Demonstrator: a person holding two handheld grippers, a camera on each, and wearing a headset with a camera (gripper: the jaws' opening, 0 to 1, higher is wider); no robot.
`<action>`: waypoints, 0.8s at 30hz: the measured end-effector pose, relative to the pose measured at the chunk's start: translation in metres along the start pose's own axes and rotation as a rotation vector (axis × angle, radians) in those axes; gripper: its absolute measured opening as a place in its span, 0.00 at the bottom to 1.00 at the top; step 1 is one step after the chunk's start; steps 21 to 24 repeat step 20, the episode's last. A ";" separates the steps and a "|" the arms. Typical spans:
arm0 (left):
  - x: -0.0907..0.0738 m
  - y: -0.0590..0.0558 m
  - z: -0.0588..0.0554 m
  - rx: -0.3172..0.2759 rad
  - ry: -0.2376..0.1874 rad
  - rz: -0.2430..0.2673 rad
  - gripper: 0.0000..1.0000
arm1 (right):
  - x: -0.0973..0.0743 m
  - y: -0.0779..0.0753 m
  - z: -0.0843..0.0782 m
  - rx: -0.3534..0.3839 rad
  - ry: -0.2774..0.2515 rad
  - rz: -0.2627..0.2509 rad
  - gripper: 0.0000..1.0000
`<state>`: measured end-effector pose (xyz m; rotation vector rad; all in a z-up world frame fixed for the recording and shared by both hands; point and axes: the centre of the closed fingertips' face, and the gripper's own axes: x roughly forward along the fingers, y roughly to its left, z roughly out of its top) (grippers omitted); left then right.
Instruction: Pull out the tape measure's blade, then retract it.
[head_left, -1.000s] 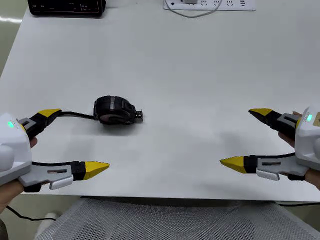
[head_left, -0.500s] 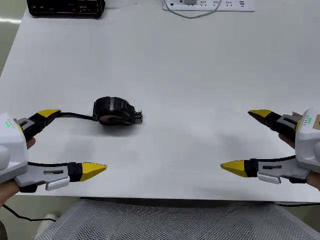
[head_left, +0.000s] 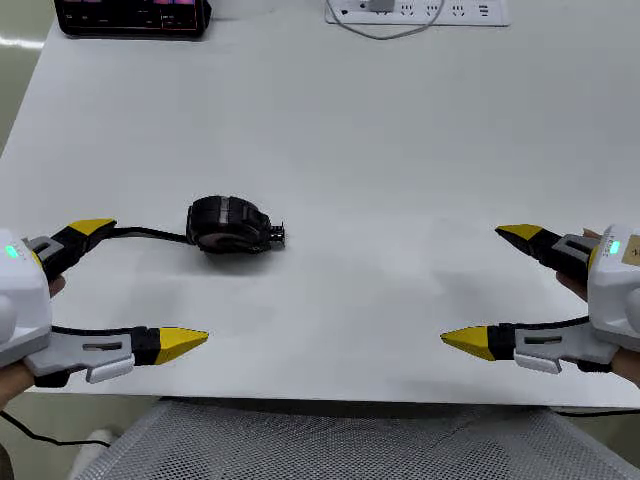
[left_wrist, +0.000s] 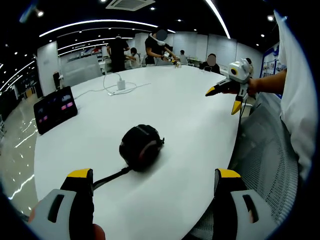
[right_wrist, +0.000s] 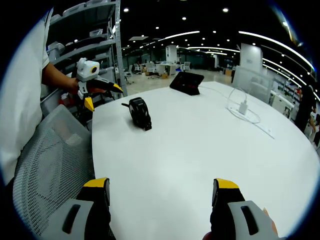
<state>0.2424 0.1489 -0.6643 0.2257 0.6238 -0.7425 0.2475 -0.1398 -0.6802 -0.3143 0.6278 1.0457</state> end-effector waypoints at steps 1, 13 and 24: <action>0.000 0.000 0.000 -0.004 -0.002 -0.002 0.99 | 0.000 0.000 0.000 0.001 0.000 0.001 0.83; 0.000 -0.003 0.000 -0.016 -0.003 -0.015 0.98 | 0.001 0.001 0.001 0.002 0.000 0.004 0.83; 0.000 -0.002 0.000 -0.012 -0.003 -0.014 0.98 | 0.001 0.002 0.000 0.005 0.002 0.004 0.83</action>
